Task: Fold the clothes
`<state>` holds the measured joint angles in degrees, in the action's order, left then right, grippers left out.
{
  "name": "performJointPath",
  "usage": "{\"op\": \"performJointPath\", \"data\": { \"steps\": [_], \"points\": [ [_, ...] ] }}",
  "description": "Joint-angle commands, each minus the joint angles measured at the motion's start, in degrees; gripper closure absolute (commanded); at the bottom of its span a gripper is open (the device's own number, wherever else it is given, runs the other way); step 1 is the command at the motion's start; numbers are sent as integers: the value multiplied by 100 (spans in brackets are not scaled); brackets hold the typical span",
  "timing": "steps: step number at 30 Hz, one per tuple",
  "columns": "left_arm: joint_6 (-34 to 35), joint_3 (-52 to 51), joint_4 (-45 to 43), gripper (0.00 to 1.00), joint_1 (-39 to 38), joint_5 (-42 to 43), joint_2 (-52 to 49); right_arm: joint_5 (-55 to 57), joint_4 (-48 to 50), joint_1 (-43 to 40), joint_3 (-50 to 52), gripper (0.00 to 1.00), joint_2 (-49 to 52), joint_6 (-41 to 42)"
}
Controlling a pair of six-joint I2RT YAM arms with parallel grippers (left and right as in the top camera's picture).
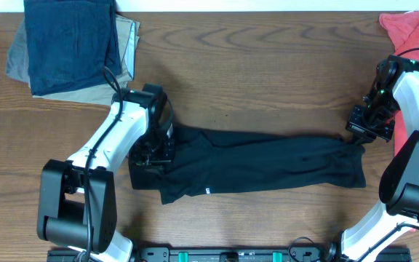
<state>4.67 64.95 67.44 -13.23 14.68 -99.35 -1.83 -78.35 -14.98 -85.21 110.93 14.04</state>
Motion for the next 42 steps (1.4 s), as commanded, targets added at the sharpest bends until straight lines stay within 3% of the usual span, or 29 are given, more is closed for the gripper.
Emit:
{"op": "performJointPath", "data": {
  "steps": [1,8,9,10,11,12,16,19,24,25,27,28,31,34,36,37,38,39,42],
  "points": [
    [59,-136,96,94,17,31,-35,140,-33,-70,-81,99,-164,50],
    [57,-249,308,93,17,33,-35,142,-55,-70,68,95,-164,52],
    [57,-249,308,83,17,33,-35,142,-57,-70,70,82,-164,52],
    [55,-249,304,52,17,31,-35,142,-59,-70,70,55,-164,50],
    [52,-249,299,48,17,31,-35,142,-59,-70,70,18,-164,50],
    [48,-247,297,48,17,31,-35,140,-59,-70,70,1,-164,50],
    [33,-212,251,50,20,-35,-35,138,-68,-70,70,1,-164,50],
    [35,-24,269,61,20,-31,-31,74,-63,-70,70,1,-164,50],
    [35,367,140,66,17,-4,-20,-181,-31,-70,70,1,-164,46],
    [35,376,9,72,17,72,-20,-188,-11,-68,70,3,-164,46],
    [35,369,-192,93,15,332,-28,-186,-2,-57,70,12,-164,46],
    [33,354,-269,94,0,470,-31,-186,2,-42,70,19,-164,48],
    [35,284,-514,94,-118,590,-31,-188,68,22,79,59,-164,48],
    [42,155,-807,94,-275,590,-59,-162,190,153,151,69,-164,46],
    [61,57,-979,94,-354,590,-96,-66,348,240,236,65,-164,11],
    [98,-2,-1069,94,-374,590,-116,17,446,271,280,47,-164,2],
    [146,-50,-1139,94,-380,588,-142,72,507,284,317,23,-164,2],
    [192,-103,-1222,94,-385,588,-184,98,603,284,356,17,-164,2],
    [192,-199,-1320,94,-385,588,-354,85,798,295,461,16,-164,7]
  ]
}}
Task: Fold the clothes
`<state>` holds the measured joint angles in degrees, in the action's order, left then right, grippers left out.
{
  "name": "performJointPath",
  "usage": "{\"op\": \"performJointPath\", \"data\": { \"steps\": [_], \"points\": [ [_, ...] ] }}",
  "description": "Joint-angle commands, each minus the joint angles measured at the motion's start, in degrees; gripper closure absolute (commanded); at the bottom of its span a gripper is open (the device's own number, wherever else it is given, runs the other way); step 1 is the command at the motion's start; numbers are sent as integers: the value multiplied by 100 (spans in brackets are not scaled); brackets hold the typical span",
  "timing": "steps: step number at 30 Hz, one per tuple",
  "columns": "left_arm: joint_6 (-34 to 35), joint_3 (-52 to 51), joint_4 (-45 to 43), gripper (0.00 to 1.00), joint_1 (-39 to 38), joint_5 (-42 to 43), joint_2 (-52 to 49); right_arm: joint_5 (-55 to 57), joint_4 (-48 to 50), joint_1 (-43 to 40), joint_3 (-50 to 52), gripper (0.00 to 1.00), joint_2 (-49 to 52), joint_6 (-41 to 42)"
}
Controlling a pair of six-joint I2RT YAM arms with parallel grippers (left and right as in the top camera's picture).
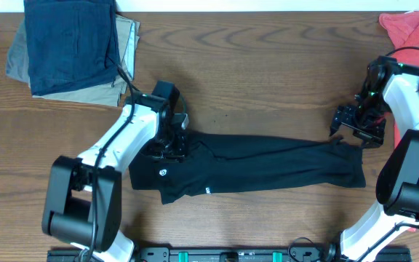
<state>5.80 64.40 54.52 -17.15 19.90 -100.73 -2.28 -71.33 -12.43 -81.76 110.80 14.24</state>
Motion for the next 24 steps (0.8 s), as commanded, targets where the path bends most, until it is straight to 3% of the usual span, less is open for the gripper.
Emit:
{"op": "performJointPath", "data": {
  "steps": [1,4,7,8,12,15,19,24],
  "points": [
    [79,-155,-33,94,7,66,-271,111,155,39,144,15,-151,-13],
    [74,-162,-85,94,7,66,-428,52,319,39,212,20,-144,-15],
    [76,-162,-162,94,7,66,-516,11,520,46,229,46,-138,-13],
    [79,-162,-190,94,7,66,-531,9,560,50,234,50,-138,-13],
    [146,-162,-221,94,9,63,-623,11,623,50,238,48,-136,-13],
    [184,-164,-243,94,7,63,-649,11,682,50,243,39,-116,-13],
    [184,-164,-267,94,7,63,-649,-81,929,81,393,39,-85,-15],
    [184,-164,-269,94,7,63,-649,-306,1215,127,664,54,-81,-15]
  ]
}}
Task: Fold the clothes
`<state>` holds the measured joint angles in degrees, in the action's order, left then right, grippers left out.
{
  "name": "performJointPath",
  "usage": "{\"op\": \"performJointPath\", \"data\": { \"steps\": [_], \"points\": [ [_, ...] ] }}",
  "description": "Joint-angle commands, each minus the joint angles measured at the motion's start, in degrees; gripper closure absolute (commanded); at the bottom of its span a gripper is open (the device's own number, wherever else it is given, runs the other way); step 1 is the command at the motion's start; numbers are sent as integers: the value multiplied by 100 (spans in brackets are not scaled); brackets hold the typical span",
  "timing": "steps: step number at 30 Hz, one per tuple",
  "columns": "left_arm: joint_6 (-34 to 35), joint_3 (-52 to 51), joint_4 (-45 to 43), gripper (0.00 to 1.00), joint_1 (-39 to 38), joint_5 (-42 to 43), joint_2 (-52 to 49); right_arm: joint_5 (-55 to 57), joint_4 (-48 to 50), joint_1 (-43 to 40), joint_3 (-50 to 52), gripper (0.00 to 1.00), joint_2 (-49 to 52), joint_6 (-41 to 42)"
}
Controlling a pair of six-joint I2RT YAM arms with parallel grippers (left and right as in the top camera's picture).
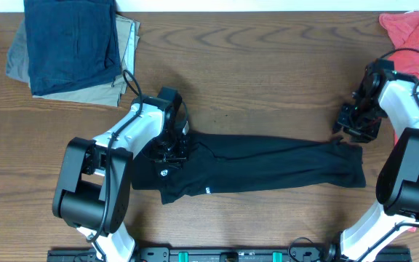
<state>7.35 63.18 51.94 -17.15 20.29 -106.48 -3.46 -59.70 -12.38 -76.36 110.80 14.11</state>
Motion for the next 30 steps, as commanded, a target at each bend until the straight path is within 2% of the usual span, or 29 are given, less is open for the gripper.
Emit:
{"op": "performJointPath", "data": {
  "steps": [1,6,10,12,22,30],
  "points": [
    [28,-42,-9,94,7,24,-74,-214,107,136,160,55,-81,-2],
    [26,-42,-11,94,7,22,-74,-210,138,164,192,68,-81,-2],
    [26,-42,-7,94,7,17,-74,-188,136,164,190,93,-81,-2],
    [26,-42,-2,94,7,4,-74,-107,131,151,162,98,-81,0],
    [24,-42,-4,94,9,-39,-74,216,-920,-157,-605,99,-87,48],
    [24,-42,-4,94,9,-42,-74,420,-1447,-278,-669,99,-219,240]
  ]
}}
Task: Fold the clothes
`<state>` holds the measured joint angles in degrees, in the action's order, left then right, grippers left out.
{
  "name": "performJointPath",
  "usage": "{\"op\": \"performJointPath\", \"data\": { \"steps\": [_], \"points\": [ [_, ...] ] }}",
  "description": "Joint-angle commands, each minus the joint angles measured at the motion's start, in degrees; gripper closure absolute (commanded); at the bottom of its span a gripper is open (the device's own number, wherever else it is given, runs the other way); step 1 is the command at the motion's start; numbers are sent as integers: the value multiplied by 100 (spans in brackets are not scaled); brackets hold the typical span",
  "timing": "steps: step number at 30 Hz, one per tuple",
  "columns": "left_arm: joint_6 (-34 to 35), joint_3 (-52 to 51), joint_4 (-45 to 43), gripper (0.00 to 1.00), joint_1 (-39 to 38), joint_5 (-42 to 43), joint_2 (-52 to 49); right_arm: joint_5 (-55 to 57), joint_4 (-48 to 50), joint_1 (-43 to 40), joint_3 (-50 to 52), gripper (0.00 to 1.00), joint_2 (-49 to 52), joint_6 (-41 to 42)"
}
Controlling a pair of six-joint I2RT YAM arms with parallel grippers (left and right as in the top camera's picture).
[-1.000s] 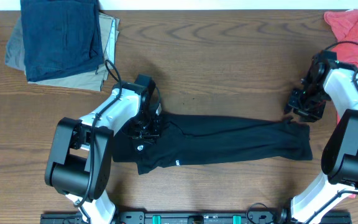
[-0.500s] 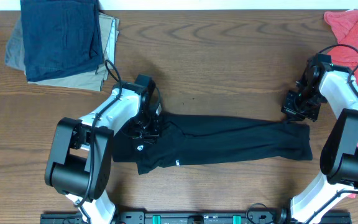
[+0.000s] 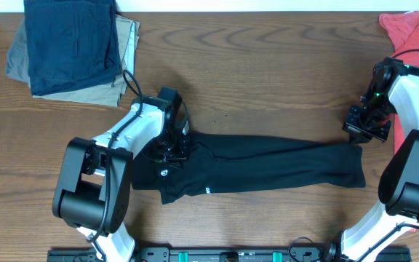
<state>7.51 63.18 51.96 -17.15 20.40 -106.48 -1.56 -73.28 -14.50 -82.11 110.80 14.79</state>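
Note:
A pair of black pants (image 3: 268,164) lies stretched left to right across the wooden table (image 3: 268,73), doubled lengthwise, with a small white logo near the waist. My left gripper (image 3: 167,151) points down onto the upper edge of the waist end. Its fingers are dark against the dark cloth, so their state does not show. My right gripper (image 3: 358,136) hangs just above the upper corner of the leg hems at the right end. Whether it touches the cloth cannot be told.
A stack of folded clothes (image 3: 71,47), dark blue on top of grey and tan, sits at the back left corner. A red garment (image 3: 413,33) lies crumpled at the back right, behind the right arm. The arm bases stand at the front edge.
My right gripper has moved a little right and toward the front, from just off the hem corner to right above it. The left gripper and the pants have not changed.
At first my left gripper was on the waist's left part and my right gripper at the hem corner. Then the left had shifted right along the waist, uncovering the logo, and the right stood back from the hem. Now the right is over the corner again.

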Motion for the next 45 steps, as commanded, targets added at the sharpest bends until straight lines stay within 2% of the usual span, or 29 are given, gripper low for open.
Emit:
{"op": "performJointPath", "data": {
  "steps": [1,5,15,19,24,30,36,38,40,41,42,44,45],
  "points": [
    [9,-42,-7,94,9,-52,-74,376,-160,-76,-94,99,-236,262],
    [13,-42,31,94,20,-52,-74,1056,-505,-208,-94,99,-341,885],
    [11,-42,42,94,461,-50,-74,925,-1029,-350,-17,99,-981,938],
    [4,-42,85,94,616,-50,-74,861,-962,-219,275,97,-999,938],
    [-107,-39,221,94,664,-50,-72,861,-426,-46,778,94,-997,944],
    [-120,20,457,94,734,-48,50,951,-216,-160,933,88,-999,999],
    [-118,304,892,94,835,-44,564,343,-256,-155,929,74,-999,616],
    [-122,313,903,94,817,50,828,-125,-208,-90,931,63,-999,310],
    [-122,313,905,94,756,216,1069,-540,-164,-20,935,39,-999,37],
    [-122,313,905,94,702,297,1169,-684,-129,35,949,39,-999,-76],
    [-122,313,905,94,636,339,1241,-761,-94,94,968,49,-999,-146],
    [-122,306,903,94,455,341,1307,-778,31,251,1038,87,-999,-160],
    [-122,306,896,94,337,341,1303,-778,98,330,1091,99,-999,-157]
  ]
}}
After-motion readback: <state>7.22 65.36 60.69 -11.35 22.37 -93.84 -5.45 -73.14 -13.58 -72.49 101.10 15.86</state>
